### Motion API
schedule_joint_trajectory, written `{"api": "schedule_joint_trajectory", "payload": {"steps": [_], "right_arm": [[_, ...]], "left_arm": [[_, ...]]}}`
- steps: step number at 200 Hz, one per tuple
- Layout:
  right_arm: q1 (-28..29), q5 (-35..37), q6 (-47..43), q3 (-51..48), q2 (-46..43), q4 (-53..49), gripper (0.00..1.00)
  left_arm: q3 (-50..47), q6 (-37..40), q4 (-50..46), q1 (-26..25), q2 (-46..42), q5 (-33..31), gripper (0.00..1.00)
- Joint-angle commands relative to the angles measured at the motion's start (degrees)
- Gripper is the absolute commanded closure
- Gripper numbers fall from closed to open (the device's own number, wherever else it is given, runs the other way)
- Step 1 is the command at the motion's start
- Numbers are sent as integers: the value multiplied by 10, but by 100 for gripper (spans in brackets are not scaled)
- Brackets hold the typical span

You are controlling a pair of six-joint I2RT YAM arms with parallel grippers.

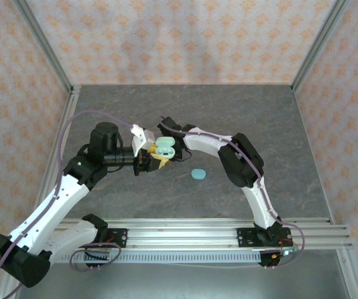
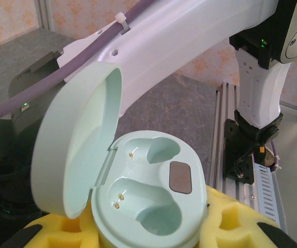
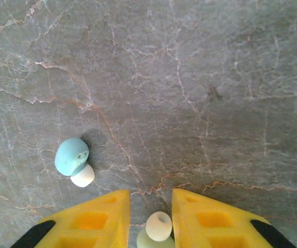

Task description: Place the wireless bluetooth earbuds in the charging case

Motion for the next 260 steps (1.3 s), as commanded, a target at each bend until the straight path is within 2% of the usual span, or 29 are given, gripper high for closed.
{"api": "schedule_joint_trajectory", "payload": {"steps": [1,64,110,140,197,260], "right_arm": [[12,-16,-25,23,13,-32,71],[37,-17,-68,56,19,-74,67],[37,50,-32,41,-32,-73,66],[38,92,33,18,-66,-69,69],[50,92,189,-135,-156,87,75],[85,56,272,-176,-122,168,74]], "left_arm": [[9,12,-7,4,-13,-8,90],[6,12,-12,5,-23,-13,90],[4,13,-16,4,-32,-18,90],[6,17,-20,5,-37,-21,90],[7,27,-35,4,-42,-22,90],[5,27,-32,5,-42,-19,90]]}}
